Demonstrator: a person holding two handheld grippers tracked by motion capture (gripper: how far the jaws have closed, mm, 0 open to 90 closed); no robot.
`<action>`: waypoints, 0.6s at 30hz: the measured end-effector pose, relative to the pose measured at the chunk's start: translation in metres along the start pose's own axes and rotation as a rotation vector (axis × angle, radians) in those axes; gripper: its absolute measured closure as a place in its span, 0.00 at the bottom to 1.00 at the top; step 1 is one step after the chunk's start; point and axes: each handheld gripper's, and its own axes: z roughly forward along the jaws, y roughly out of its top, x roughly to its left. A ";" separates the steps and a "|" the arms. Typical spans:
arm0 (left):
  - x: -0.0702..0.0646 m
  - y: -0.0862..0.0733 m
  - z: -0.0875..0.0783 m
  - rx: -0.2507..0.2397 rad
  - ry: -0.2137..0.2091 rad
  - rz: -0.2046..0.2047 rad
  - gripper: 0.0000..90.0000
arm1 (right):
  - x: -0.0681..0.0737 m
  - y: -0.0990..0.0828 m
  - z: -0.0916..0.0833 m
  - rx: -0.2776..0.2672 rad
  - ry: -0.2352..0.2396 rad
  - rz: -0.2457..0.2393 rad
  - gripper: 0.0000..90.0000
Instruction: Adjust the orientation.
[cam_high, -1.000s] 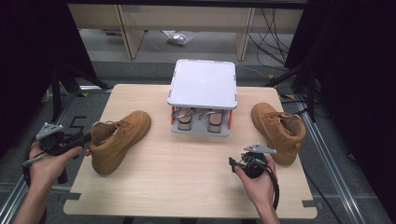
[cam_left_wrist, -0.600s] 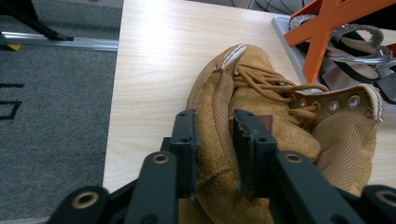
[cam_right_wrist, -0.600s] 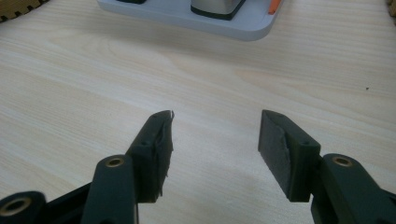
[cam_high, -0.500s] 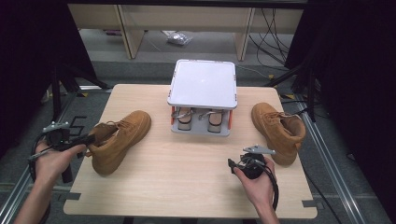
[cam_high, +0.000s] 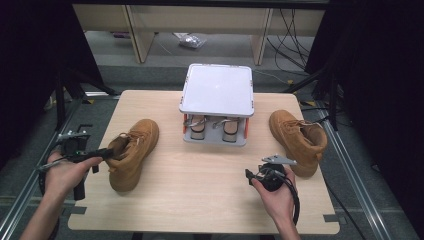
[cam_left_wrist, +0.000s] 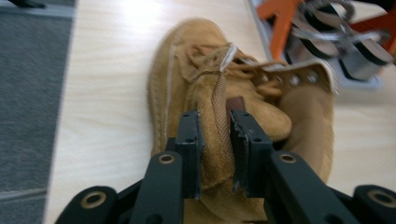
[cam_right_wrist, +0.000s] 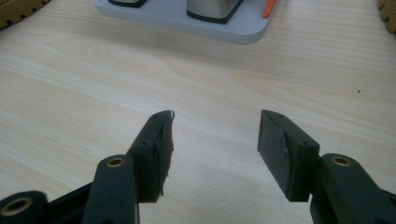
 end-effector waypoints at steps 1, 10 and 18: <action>-0.004 -0.003 0.001 0.007 -0.023 -0.003 0.80 | 0.001 0.000 0.000 -0.002 0.016 0.007 0.51; -0.004 -0.010 0.002 -0.038 0.008 0.063 0.69 | 0.003 -0.001 -0.001 -0.005 0.035 -0.006 0.51; 0.003 -0.006 0.016 -0.027 0.030 0.074 0.56 | 0.004 -0.002 0.000 0.008 0.030 -0.006 0.50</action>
